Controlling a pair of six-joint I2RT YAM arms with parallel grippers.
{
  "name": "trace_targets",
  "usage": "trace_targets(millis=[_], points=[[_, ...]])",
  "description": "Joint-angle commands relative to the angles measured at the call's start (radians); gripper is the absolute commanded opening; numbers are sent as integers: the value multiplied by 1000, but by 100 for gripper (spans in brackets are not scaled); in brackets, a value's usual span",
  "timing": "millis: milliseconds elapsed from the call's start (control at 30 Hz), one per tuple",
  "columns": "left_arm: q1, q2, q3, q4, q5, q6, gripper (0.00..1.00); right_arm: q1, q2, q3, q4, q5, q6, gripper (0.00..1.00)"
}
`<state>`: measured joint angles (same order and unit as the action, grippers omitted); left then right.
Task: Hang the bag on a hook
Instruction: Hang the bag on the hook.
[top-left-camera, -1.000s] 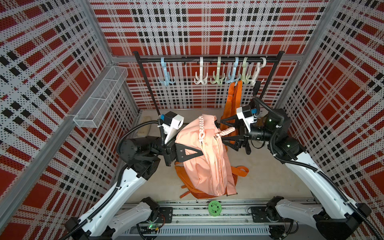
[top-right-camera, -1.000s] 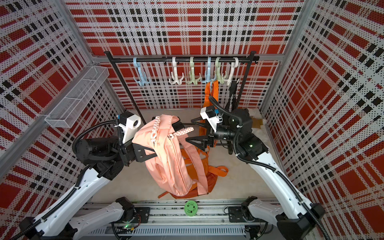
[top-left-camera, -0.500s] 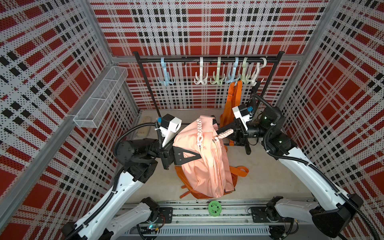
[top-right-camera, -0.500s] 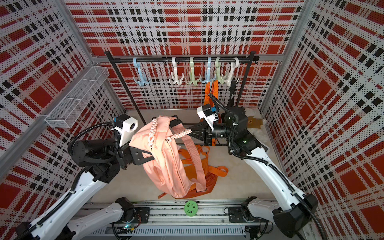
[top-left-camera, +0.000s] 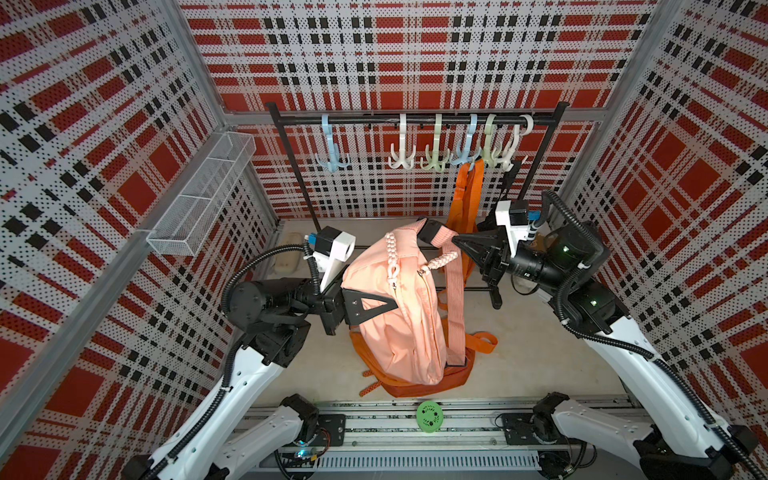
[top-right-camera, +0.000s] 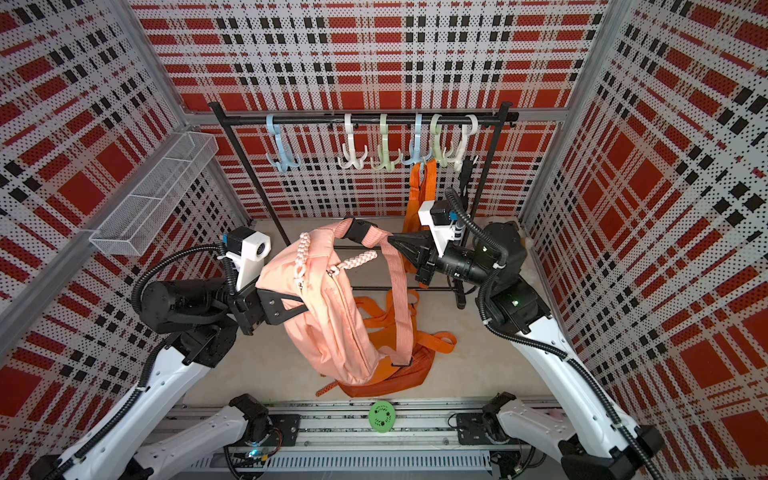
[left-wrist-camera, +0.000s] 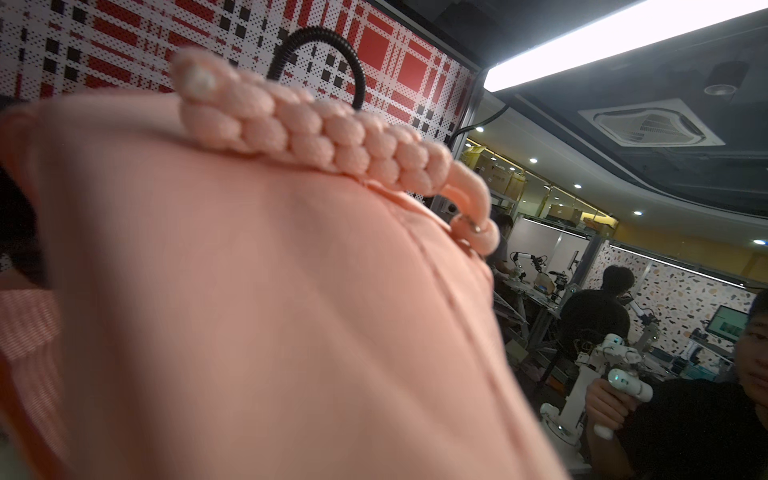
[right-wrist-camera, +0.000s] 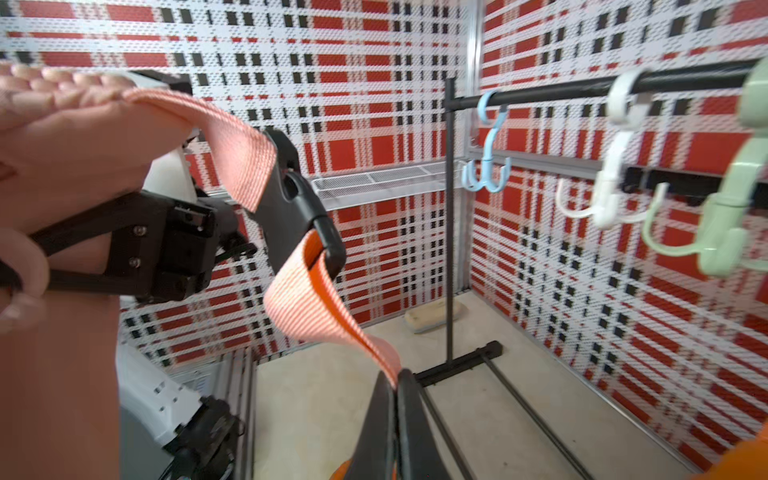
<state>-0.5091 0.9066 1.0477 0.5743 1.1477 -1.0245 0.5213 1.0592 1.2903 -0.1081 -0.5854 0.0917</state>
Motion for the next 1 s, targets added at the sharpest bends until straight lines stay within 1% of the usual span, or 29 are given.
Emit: trace_targets(millis=[0,167,300,400,467,533,600,767,967], points=[[24,37,-1,-30,-64,45,0,-3,-6,-6,23,189,-45,0],[22,128,42,-58,-135,138,0,-3,67,57,25,297,-69,0],[-2,220,110,-68,-159,198,0,-3,164,165,3,417,-104,0],[-3,266,152,-74,-181,236,0,-5,232,236,18,521,-127,0],[-2,287,185,-118,-199,288,0,-6,284,293,22,566,-144,0],[-1,308,223,-180,-211,352,0,-6,334,348,19,587,-161,0],[3,337,256,-221,-218,392,0,-8,381,395,20,609,-169,0],[18,416,321,-217,-222,389,0,-10,452,445,67,662,-187,0],[25,481,384,-210,-214,377,0,-24,514,517,63,641,-195,0]])
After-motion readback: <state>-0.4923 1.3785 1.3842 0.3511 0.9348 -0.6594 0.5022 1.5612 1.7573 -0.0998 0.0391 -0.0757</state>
